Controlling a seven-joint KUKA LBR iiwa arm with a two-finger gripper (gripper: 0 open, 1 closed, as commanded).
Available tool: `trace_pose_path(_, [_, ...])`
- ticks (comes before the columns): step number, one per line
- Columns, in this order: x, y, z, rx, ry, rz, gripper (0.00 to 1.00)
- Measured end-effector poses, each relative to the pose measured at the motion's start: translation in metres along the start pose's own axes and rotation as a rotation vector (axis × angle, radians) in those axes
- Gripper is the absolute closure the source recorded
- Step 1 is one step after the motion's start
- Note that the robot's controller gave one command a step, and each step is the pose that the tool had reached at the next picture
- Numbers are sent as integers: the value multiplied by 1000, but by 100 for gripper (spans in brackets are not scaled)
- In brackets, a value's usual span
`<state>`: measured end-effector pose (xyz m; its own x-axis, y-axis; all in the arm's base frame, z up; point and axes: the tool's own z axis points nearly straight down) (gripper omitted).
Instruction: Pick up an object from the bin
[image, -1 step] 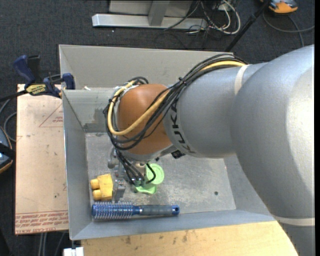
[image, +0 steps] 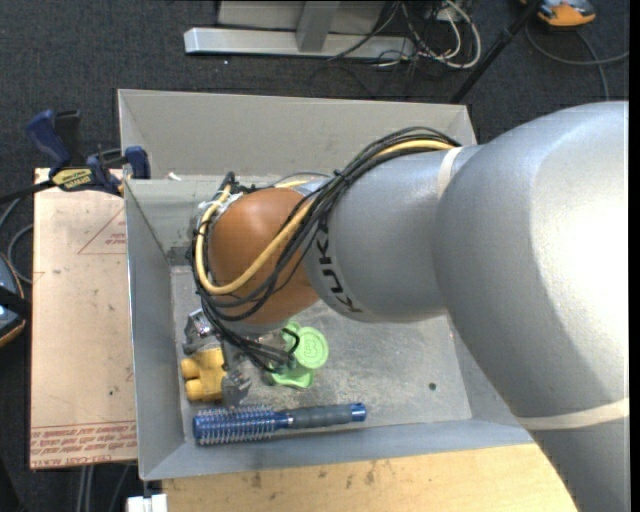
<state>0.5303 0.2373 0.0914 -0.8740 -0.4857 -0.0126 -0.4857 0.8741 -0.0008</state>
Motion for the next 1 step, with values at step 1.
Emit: trace_pose_path(1, [2,0,0,-2,6,2,100])
